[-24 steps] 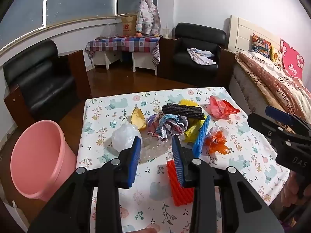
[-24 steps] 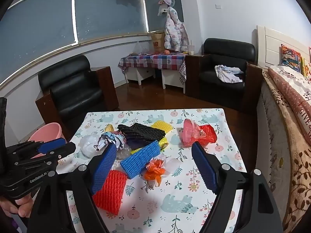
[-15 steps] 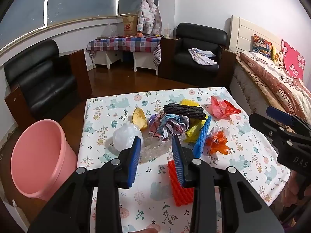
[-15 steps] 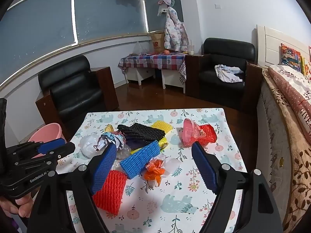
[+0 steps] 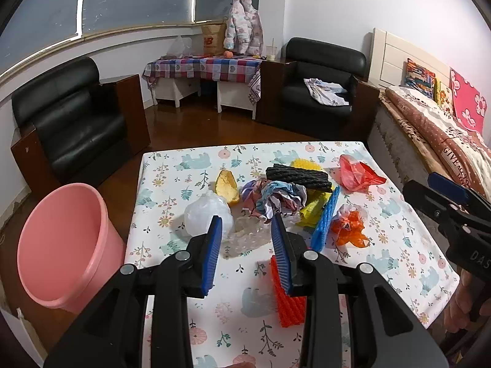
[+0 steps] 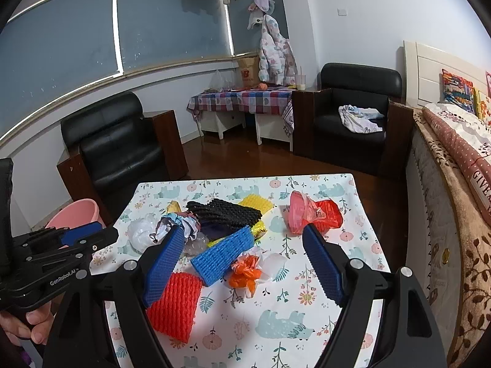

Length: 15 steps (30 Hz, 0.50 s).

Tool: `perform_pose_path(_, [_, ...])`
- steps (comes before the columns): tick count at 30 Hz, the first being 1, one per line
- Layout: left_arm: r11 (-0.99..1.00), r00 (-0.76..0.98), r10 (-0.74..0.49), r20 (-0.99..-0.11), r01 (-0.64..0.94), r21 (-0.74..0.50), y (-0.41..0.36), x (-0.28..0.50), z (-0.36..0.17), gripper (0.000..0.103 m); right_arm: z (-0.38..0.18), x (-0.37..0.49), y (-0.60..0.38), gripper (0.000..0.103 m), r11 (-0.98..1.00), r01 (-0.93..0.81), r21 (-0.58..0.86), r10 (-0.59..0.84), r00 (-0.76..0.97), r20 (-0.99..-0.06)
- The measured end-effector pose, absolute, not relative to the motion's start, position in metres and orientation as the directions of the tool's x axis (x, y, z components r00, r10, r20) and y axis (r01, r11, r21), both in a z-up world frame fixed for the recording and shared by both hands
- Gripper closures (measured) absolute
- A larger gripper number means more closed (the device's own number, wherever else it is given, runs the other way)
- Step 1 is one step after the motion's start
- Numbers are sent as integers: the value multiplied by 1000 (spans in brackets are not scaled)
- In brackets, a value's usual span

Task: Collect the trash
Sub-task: 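Move both tools over the table toward the white plastic bag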

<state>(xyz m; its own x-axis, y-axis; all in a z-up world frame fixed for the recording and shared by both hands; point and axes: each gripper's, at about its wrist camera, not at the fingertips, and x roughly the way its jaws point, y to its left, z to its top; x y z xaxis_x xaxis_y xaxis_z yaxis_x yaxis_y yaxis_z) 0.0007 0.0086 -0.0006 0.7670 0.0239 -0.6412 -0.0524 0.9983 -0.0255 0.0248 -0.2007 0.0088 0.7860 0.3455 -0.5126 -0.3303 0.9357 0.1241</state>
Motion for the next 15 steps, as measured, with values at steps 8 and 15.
perform_pose_path(8, [997, 772, 34, -634, -74, -36, 13, 0, 0, 69, 12, 21, -200, 24, 934, -339, 115, 349, 790, -504])
perform_pose_path(15, [995, 776, 39, -630, -85, -44, 15, -2, 2, 69, 17, 19, -198, 24, 932, -349, 98, 350, 797, -492])
